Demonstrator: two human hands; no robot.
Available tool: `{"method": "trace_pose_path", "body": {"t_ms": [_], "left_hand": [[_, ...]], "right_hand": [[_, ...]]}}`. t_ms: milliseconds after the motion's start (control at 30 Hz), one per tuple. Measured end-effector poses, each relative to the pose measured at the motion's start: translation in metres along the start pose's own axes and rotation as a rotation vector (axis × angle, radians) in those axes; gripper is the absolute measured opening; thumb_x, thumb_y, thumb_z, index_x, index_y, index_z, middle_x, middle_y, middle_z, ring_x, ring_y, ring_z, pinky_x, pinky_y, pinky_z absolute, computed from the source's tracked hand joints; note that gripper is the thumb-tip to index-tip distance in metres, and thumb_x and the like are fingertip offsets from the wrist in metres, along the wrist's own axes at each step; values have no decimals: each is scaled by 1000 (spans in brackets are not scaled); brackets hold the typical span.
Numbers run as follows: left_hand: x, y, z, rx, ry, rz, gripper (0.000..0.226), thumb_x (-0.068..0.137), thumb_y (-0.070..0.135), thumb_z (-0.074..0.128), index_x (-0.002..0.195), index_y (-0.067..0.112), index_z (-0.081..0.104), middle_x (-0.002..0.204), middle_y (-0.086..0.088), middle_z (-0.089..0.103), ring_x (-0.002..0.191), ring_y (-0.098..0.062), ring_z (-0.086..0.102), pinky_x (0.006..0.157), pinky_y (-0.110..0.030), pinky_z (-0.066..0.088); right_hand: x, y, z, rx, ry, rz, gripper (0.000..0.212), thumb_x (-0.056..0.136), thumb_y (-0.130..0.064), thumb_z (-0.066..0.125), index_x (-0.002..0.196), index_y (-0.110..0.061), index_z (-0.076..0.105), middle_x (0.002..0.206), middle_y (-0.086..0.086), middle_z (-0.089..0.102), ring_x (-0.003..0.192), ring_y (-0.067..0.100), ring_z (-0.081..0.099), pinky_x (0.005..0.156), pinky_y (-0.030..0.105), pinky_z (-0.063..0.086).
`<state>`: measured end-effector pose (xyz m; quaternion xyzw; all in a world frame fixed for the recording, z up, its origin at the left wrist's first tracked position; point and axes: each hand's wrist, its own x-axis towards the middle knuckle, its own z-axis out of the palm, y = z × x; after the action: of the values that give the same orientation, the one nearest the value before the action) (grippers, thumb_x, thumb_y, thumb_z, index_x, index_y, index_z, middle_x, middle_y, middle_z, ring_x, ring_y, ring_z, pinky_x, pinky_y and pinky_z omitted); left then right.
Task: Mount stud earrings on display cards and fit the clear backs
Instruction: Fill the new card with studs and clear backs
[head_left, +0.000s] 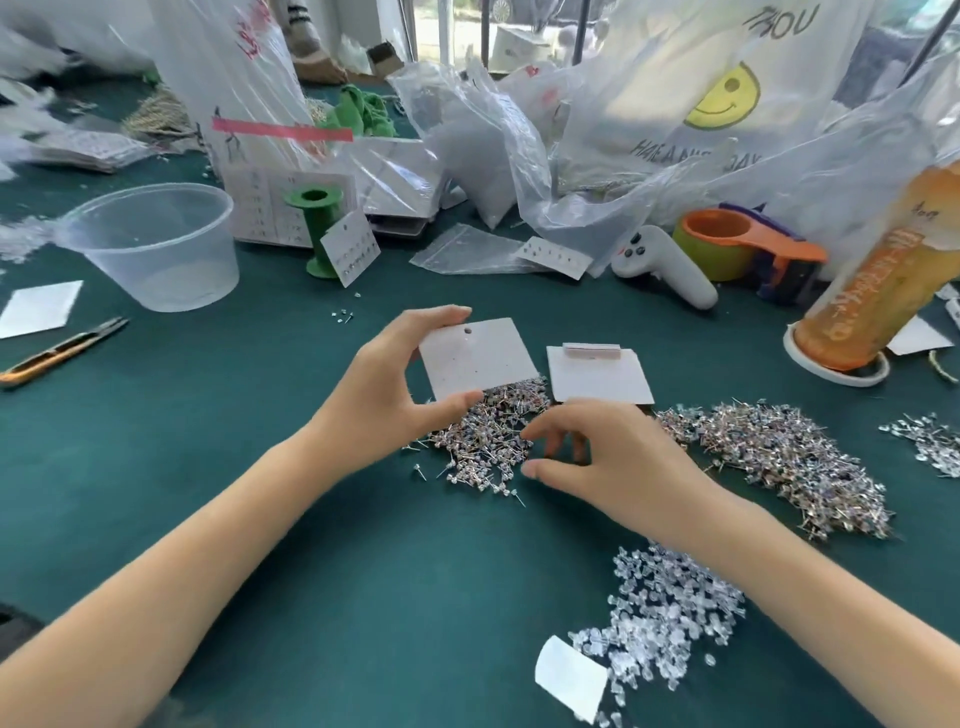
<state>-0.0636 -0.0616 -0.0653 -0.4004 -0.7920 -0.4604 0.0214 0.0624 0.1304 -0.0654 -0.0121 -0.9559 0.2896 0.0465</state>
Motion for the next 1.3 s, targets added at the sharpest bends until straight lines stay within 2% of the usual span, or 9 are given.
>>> {"method": "trace_pose_path", "body": {"t_ms": [67, 167, 300, 433, 600, 833, 967, 1133, 1300], "left_hand": [[0, 0, 4, -25, -7, -7, 69, 72, 24, 82, 131, 21, 48, 126, 8, 57, 119, -3, 52, 104, -33, 43], [-1, 1, 10, -31, -11, 18, 68, 72, 22, 81, 131, 16, 49, 126, 6, 58, 119, 0, 52, 104, -27, 41], [-2, 2, 14, 0, 16, 54, 66, 73, 25, 81, 130, 12, 51, 127, 7, 57, 119, 2, 50, 102, -16, 38], [-2, 4, 17, -9, 41, 84, 64, 73, 30, 79, 129, 15, 51, 125, 7, 57, 119, -3, 52, 101, -22, 40], [-2, 5, 19, -5, 11, 96, 64, 74, 26, 79, 129, 15, 50, 126, 5, 57, 120, -3, 51, 102, -26, 41], [-2, 6, 19, -2, 3, 108, 64, 74, 20, 80, 130, 10, 50, 126, 3, 57, 120, -3, 51, 103, -21, 39], [-4, 8, 20, -18, -22, 107, 63, 75, 17, 79, 131, 8, 49, 130, 4, 56, 122, -1, 49, 104, -20, 37], [-5, 8, 21, -29, -46, 101, 65, 75, 18, 79, 132, 9, 48, 131, 5, 54, 123, 1, 48, 103, -17, 35], [-6, 9, 22, -21, -43, 98, 67, 74, 18, 79, 132, 11, 48, 132, 5, 54, 124, 1, 47, 104, -17, 35]], "right_hand": [[0, 0, 4, -26, 31, -16, 34, 82, -44, 70, 113, -34, 65, 76, -21, 55, 70, -6, 48, 62, 14, 36], [2, -2, 9, -22, 34, -19, 40, 82, -45, 69, 120, -34, 63, 76, -21, 51, 74, -11, 47, 60, 12, 34], [0, -5, 14, -7, 69, -46, 14, 81, -37, 72, 95, -35, 71, 78, -17, 54, 70, -3, 48, 61, 15, 30], [-3, -9, 15, -43, 91, -101, 3, 83, -28, 72, 85, -28, 70, 72, -22, 50, 68, -1, 42, 64, 17, 28], [-4, -12, 15, -98, 111, -143, 7, 82, -20, 72, 81, -25, 67, 70, -23, 46, 67, -9, 41, 71, 10, 31], [-5, -10, 9, 167, 111, -55, 13, 81, -20, 71, 76, -30, 64, 72, -25, 57, 64, 10, 47, 61, 21, 39], [-6, -12, 7, 264, 117, -34, 15, 80, -15, 73, 75, -28, 67, 67, -25, 60, 61, 16, 46, 57, 16, 37], [-5, -15, 5, 357, 129, -15, 21, 78, -6, 74, 74, -26, 70, 54, -25, 53, 53, 5, 36, 52, 10, 32], [-7, -14, 6, 337, 106, 6, 23, 77, -9, 75, 81, -29, 66, 68, -22, 62, 55, 6, 37, 56, 12, 35]]}}
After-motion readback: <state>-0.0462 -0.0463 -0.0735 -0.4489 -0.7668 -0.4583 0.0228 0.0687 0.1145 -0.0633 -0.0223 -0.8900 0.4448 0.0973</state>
